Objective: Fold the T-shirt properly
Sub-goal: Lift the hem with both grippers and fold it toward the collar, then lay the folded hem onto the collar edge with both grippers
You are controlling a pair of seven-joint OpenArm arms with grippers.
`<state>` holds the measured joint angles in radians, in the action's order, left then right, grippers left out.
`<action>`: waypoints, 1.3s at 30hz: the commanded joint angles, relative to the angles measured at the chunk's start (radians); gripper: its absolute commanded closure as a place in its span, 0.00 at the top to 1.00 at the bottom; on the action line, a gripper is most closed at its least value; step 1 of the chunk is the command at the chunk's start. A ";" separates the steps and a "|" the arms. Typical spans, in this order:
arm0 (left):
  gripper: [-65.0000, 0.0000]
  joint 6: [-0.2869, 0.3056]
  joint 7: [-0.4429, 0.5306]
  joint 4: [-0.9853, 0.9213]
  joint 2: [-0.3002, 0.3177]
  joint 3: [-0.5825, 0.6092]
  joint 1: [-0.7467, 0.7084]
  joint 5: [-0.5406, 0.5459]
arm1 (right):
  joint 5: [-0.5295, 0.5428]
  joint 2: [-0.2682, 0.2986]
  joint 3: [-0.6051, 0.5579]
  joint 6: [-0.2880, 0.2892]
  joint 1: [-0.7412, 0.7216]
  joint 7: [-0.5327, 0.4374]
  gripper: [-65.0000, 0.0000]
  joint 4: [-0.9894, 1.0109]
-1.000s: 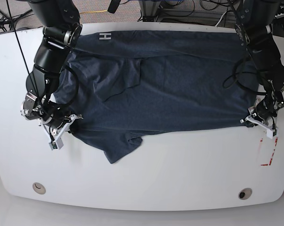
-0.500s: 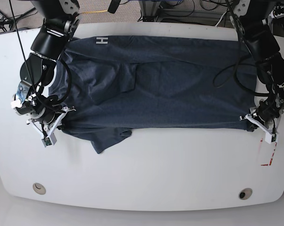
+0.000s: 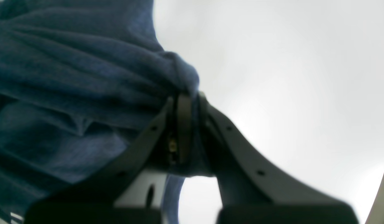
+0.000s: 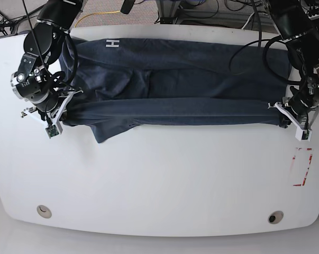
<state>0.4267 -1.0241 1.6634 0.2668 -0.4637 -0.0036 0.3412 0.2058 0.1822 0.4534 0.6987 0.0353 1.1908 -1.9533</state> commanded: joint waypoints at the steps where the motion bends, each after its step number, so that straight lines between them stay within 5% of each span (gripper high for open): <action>1: 0.00 -0.004 0.017 0.060 0.019 -0.005 -0.019 0.003 | 0.004 -0.002 0.003 -0.001 0.022 -0.010 0.00 -0.047; 13: 0.00 0.126 0.017 0.111 0.044 -0.011 -0.189 -0.003 | 0.197 0.001 0.135 -0.001 0.213 -0.010 0.00 -0.051; 23: 0.01 0.130 0.017 0.111 0.062 -0.010 -0.247 -0.003 | 0.197 -0.005 0.134 -0.001 0.291 -0.010 0.03 -0.050; 26: 0.07 0.136 -0.022 0.111 0.062 -0.008 -0.253 -0.003 | 0.197 -0.006 0.135 -0.001 0.295 -0.010 0.23 -0.050; 32: 0.53 0.136 -0.097 0.117 0.059 -0.011 -0.249 -0.003 | 0.206 -0.006 0.149 -0.001 0.315 -0.013 0.80 -0.057; 39: 0.53 0.142 -0.100 0.142 0.055 -0.011 -0.246 0.003 | 0.386 -0.034 0.269 -0.001 0.294 -0.018 0.82 -0.056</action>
<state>0.5632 -1.1351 1.7634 0.3080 -0.4667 -0.2577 0.3347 0.5381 0.1356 0.7006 0.6991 0.3439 1.1866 -1.9892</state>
